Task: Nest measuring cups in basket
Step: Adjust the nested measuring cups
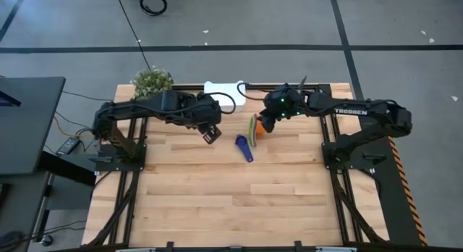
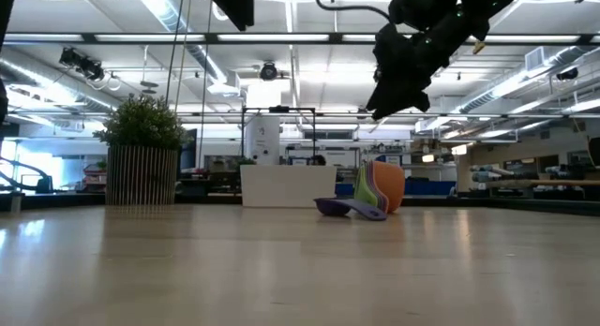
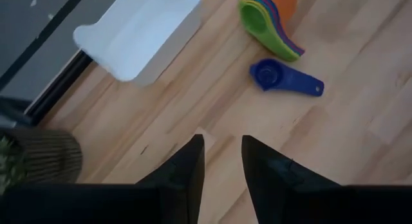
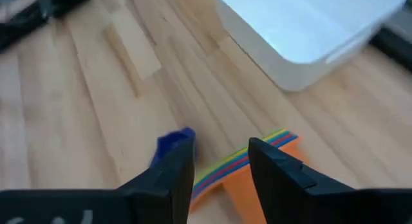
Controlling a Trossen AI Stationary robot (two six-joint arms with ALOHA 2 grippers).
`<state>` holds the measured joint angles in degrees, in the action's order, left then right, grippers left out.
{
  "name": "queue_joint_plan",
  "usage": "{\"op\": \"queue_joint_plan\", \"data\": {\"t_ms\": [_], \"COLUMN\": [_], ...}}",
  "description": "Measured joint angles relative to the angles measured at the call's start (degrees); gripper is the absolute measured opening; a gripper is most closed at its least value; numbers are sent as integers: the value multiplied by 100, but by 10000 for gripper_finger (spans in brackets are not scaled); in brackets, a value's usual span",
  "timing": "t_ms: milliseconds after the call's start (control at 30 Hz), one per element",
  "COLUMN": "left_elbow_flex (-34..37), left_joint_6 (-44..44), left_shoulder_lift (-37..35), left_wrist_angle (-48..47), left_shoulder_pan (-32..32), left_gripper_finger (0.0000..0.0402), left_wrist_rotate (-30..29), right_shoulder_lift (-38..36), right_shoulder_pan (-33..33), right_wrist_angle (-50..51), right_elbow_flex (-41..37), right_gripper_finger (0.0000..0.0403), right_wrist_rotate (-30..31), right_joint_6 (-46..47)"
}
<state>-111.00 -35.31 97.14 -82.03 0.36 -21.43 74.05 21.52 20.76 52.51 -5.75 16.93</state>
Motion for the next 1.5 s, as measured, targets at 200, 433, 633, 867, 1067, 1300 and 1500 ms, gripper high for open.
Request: {"op": "queue_joint_plan", "data": {"t_ms": [200,433,633,867,1067,1300,1500], "left_elbow_flex": [-2,-2,-2,-2,-2,-2,-2], "left_joint_6": [-304,-258,-151,4,246,304,345], "left_shoulder_lift": [-194,-212,-212,-212,-212,-212,-212], "left_wrist_angle": [-236,-401,-447,-447,-443,-443,-441], "left_shoulder_pan": [2,2,0,-1,-4,-58,-93], "left_gripper_finger": [112,112,112,112,112,112,112], "left_wrist_rotate": [-12,0,3,2,2,2,2], "right_shoulder_lift": [132,406,843,1257,1413,1339,1339], "right_shoulder_pan": [-89,-519,-952,-1095,-1093,-1056,-1051], "right_wrist_angle": [71,119,54,51,71,203,424], "right_elbow_flex": [-2,0,0,0,0,2,1], "right_gripper_finger": [153,153,153,153,151,151,151], "right_wrist_rotate": [-316,-742,-677,-436,-449,-117,105], "right_joint_6": [541,1079,1726,2295,2535,2358,2357]}}
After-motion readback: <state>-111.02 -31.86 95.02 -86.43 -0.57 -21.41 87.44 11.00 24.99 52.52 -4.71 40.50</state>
